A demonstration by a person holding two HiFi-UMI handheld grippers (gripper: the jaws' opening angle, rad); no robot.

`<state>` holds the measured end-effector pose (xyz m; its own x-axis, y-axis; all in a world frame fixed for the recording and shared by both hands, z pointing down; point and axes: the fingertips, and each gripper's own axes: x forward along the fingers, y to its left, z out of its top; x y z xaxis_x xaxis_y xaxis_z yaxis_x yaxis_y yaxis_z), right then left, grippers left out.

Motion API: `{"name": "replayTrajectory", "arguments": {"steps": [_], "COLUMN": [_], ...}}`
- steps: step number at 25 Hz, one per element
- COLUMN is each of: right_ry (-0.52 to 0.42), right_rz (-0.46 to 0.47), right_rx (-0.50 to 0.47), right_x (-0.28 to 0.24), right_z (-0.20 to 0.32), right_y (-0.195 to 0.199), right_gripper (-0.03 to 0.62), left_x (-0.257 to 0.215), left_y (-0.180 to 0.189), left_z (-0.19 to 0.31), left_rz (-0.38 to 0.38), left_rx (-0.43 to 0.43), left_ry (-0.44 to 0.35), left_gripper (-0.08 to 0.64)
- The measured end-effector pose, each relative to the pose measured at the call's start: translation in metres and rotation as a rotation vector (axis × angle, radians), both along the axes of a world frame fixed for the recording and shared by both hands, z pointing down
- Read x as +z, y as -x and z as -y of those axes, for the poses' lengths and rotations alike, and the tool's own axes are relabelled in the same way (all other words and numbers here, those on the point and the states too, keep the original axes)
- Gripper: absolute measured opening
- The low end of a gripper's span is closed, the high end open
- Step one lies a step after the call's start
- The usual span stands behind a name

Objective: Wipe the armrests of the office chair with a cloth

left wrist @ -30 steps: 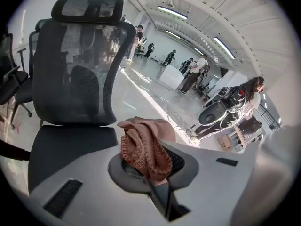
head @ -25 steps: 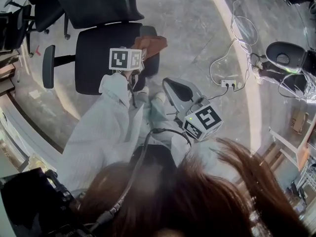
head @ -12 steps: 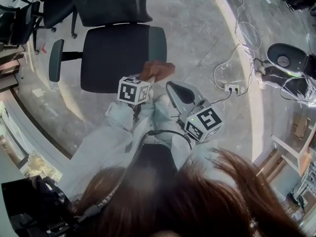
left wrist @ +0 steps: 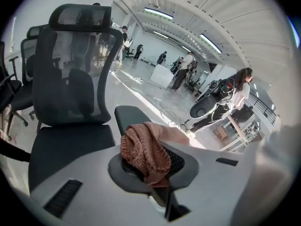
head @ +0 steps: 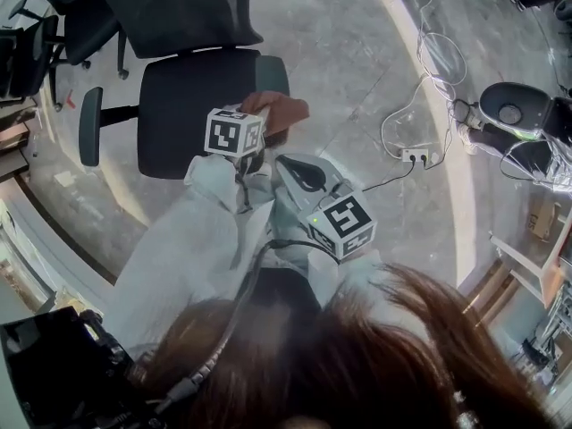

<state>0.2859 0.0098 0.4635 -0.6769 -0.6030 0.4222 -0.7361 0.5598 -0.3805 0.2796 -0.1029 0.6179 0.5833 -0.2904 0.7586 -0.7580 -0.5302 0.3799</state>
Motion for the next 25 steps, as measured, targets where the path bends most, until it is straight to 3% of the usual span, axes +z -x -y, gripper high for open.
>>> {"name": "replayTrajectory", "arguments": {"steps": [9, 13, 17, 25], "right_ry": [0.032, 0.055, 0.066, 0.035], "right_rz": [-0.055, -0.047, -0.02, -0.03], "right_rx": [0.006, 0.03, 0.061, 0.072], "right_x": [0.021, 0.026, 0.029, 0.017], "right_z": [0.031, 0.032, 0.028, 0.018], "right_y": [-0.001, -0.01, -0.021, -0.027], "right_gripper": [0.002, 0.002, 0.002, 0.002], "left_x": [0.027, 0.031, 0.032, 0.019], "left_y": [-0.001, -0.002, -0.009, -0.001], "left_z": [0.104, 0.125, 0.109, 0.026], "left_rz": [0.072, 0.11, 0.102, 0.032], "left_rx": [-0.048, -0.068, -0.032, 0.024], "left_ry": [-0.034, -0.049, -0.003, 0.076], "left_gripper": [0.037, 0.037, 0.037, 0.037]}}
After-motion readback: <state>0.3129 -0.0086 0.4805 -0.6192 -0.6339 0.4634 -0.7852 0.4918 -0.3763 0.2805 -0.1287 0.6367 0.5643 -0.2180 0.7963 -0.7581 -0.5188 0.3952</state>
